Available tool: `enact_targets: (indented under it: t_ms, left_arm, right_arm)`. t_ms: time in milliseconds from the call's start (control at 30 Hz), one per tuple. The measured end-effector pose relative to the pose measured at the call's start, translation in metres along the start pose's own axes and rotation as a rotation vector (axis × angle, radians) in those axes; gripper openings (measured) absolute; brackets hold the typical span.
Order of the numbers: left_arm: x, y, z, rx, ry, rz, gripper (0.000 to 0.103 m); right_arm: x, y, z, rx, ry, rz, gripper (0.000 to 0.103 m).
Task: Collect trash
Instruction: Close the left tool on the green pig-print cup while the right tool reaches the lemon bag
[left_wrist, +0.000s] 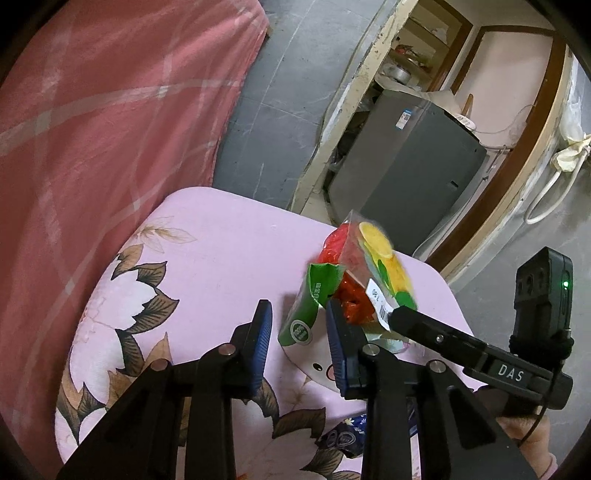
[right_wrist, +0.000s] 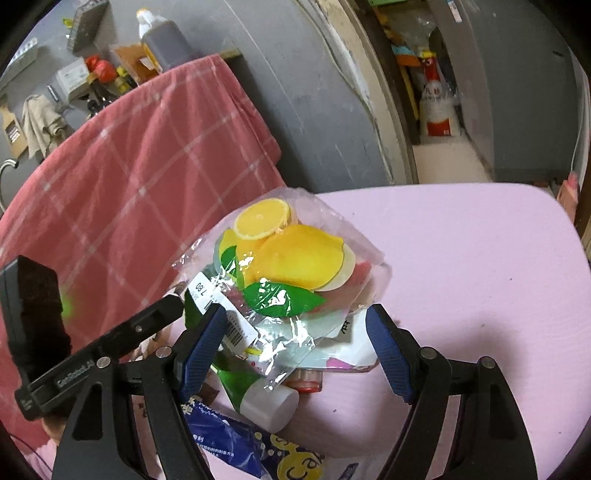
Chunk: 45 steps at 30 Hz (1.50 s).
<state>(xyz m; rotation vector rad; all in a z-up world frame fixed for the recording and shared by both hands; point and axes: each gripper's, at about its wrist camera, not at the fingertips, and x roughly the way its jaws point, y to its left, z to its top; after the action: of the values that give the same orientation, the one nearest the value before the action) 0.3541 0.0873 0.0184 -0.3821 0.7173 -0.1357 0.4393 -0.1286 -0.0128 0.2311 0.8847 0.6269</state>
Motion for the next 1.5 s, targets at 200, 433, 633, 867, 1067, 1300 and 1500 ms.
enact_targets:
  t_ms: [200,433,633,867,1067,1300,1500]
  left_arm:
    - [-0.001,-0.001,-0.002,-0.002,0.001,0.001,0.025]
    - [0.000,-0.007,-0.002,0.010,-0.003,-0.006,0.025]
    - [0.002,-0.012,0.001,0.008,0.004,-0.016,0.025]
    - [0.012,-0.025,0.007,0.025,0.025,0.022,0.025]
    - [0.024,-0.028,0.007,0.012,0.065,0.090,0.023]
    - [0.020,-0.037,0.003,0.040,0.049,0.143,0.001]
    - [0.014,-0.035,-0.004,0.039,0.031,0.150,0.000]
  right_arm:
    - [-0.005,0.005,-0.001,-0.012,-0.027,-0.009,0.046]
    - [-0.021,0.009,-0.002,-0.045,-0.102,0.009,0.009]
    - [-0.042,0.017,-0.008,-0.121,-0.191,-0.037,0.004]
    - [-0.070,0.015,-0.020,-0.172,-0.272,-0.124,0.003]
    - [-0.085,0.013,-0.028,-0.216,-0.300,-0.182,0.003]
    - [-0.093,0.009,-0.041,-0.230,-0.298,-0.204,0.002]
    - [-0.095,-0.006,-0.045,-0.173,-0.271,-0.198,0.003]
